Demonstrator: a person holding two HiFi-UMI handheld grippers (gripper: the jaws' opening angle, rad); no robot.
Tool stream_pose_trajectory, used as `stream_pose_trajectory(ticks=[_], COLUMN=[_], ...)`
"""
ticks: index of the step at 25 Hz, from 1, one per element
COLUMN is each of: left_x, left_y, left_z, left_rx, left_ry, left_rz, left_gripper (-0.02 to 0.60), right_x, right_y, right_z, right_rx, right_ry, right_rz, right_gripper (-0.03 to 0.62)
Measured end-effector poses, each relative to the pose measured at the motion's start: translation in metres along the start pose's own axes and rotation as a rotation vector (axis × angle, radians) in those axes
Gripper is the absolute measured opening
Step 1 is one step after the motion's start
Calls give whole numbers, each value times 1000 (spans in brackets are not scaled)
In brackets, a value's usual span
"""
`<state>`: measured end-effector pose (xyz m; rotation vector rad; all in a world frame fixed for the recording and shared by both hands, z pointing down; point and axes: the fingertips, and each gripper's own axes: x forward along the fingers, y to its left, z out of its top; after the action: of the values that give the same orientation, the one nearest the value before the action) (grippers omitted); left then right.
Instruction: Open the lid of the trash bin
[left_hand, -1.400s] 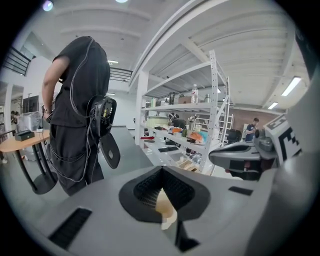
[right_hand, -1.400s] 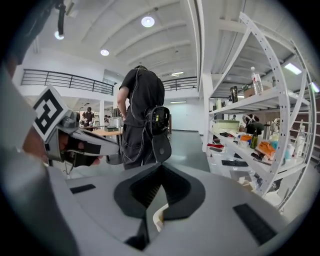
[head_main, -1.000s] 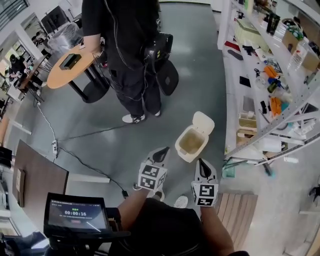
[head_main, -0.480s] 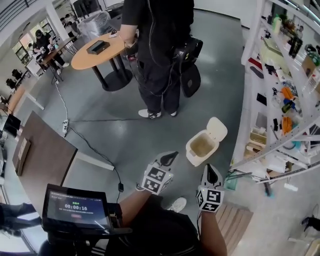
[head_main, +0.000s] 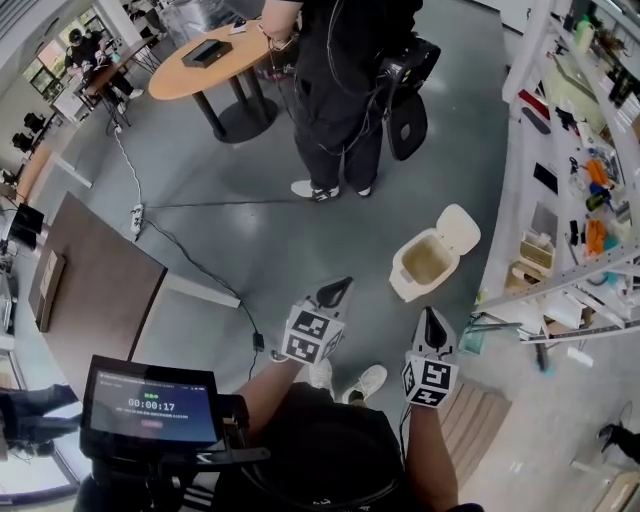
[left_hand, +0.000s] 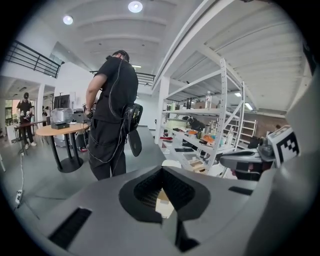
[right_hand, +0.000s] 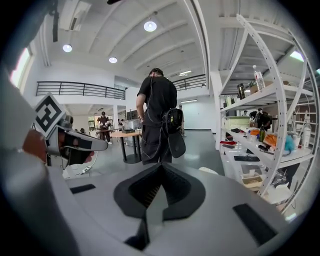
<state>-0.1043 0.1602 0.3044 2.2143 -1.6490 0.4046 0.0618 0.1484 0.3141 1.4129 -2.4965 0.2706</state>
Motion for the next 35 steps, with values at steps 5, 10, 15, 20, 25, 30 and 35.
stream_pose_trajectory(ticks=[5,10,15,20,25,30,35], left_x=[-8,-15,-19,-24,-20,-24,-23], left_y=[5,16,18,22,23,22,20], left_z=[3,7,7,5,6,4,-1], left_rx=[3,7,15,22,13,13,21], left_ry=[3,-15,-11,-13,-21,-13,7], left_rz=[-35,-57,-78,-81,-89,-105,-120], left_gripper=[-2,-2,-2,-2,-2,-2,-2], right_x=[1,8,6,4,4,3,5], right_y=[15,35,47,58,62,69,71], right_z=[11,16,19,17,21,19,20], right_rx=[-17,-27,-40,-45,-58,-64,-69], right_ry=[4,1,6,3,3,12,4], right_rz=[-21,-32,-45,-45,-40,-43,-40], right_gripper=[2,2,2,1,2,2,0])
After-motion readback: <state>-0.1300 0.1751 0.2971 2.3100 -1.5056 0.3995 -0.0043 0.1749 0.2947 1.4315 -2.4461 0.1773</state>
